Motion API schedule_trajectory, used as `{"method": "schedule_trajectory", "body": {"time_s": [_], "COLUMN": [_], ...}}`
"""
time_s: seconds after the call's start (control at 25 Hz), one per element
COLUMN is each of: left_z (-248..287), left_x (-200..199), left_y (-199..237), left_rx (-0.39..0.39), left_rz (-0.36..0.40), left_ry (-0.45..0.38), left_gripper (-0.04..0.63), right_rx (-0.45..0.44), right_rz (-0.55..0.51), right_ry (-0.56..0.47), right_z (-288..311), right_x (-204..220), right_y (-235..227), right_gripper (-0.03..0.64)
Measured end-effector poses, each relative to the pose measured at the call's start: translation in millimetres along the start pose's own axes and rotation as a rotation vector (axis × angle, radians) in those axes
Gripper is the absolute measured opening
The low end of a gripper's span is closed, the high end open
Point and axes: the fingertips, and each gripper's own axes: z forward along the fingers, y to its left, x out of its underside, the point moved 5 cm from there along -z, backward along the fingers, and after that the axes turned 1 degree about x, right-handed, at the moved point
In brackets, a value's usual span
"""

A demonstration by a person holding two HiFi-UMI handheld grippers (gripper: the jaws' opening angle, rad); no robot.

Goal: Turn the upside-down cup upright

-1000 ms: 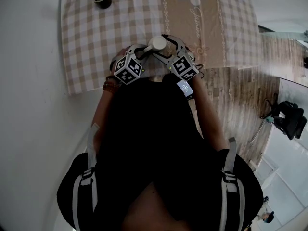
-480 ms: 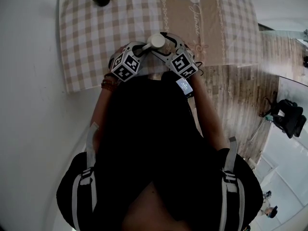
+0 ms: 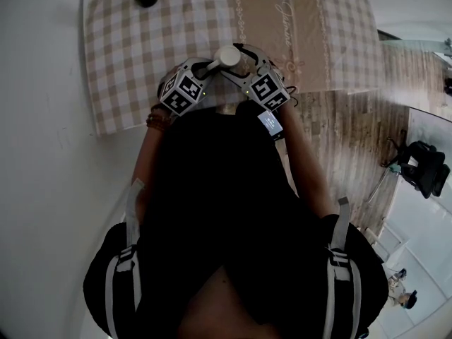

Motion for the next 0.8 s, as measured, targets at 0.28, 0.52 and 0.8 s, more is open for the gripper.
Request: {"method": "schedule_trajectory", "body": {"time_s": [0.28,0.52,0.8], "left_z": [0.7,-1.4,-33.9], "left_x": [0.0,0.5,-15.0], "left_y": [1.8,-0.6,3.3], "left_rx": [0.012,0.000,0.026], "left_rz": [-0.022,-0.002,-0.008], "left_ry": [-0.007,-0.024,-0.152], "left_gripper": [0.081,0.086,0.118], "right_rx": [-0.005,-0.036,-0.010], "right_rz": [0.003,0.016,-0.034], "right_ry": [0.003,0.010,-0.044], "right_z": [0.7,-1.2,-17.3], "right_x": [1.2,-1.2,-6.3], "right_y": [-1.5,-1.6,-0.5], "right_gripper": [0.341,0.337,0.306]}}
